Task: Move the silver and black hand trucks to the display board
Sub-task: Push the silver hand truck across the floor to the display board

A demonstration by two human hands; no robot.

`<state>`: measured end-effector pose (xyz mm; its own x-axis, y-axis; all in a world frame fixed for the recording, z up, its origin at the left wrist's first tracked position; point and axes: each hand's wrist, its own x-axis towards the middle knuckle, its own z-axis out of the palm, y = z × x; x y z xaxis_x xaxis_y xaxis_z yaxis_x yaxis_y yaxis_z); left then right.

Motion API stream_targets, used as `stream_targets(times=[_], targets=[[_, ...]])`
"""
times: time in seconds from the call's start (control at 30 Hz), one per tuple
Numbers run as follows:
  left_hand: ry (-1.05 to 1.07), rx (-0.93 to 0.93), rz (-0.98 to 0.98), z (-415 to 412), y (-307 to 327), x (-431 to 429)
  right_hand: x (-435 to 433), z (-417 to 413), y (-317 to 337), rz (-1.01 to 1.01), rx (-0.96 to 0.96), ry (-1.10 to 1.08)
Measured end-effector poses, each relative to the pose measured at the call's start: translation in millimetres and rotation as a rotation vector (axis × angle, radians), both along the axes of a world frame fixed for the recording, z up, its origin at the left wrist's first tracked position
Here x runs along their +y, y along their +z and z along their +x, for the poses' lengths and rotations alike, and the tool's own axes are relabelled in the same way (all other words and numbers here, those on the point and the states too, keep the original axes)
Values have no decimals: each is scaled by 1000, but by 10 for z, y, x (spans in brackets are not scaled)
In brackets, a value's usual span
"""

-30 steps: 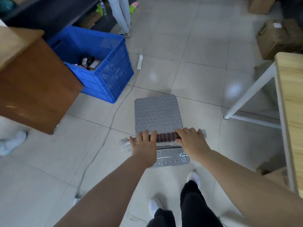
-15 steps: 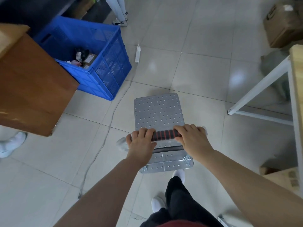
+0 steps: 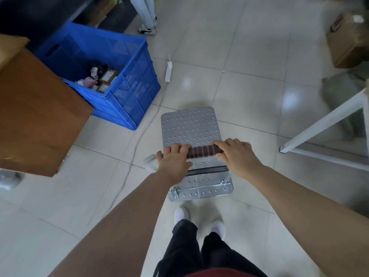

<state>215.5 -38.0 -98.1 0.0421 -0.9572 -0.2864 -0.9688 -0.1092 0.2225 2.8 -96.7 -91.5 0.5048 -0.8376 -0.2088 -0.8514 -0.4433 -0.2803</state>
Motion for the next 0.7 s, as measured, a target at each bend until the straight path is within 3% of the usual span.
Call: stream_targets(times=[0.7], targets=[[-292,3,37,1200,67,-2470,-1819,1184,59,35,98,-272]])
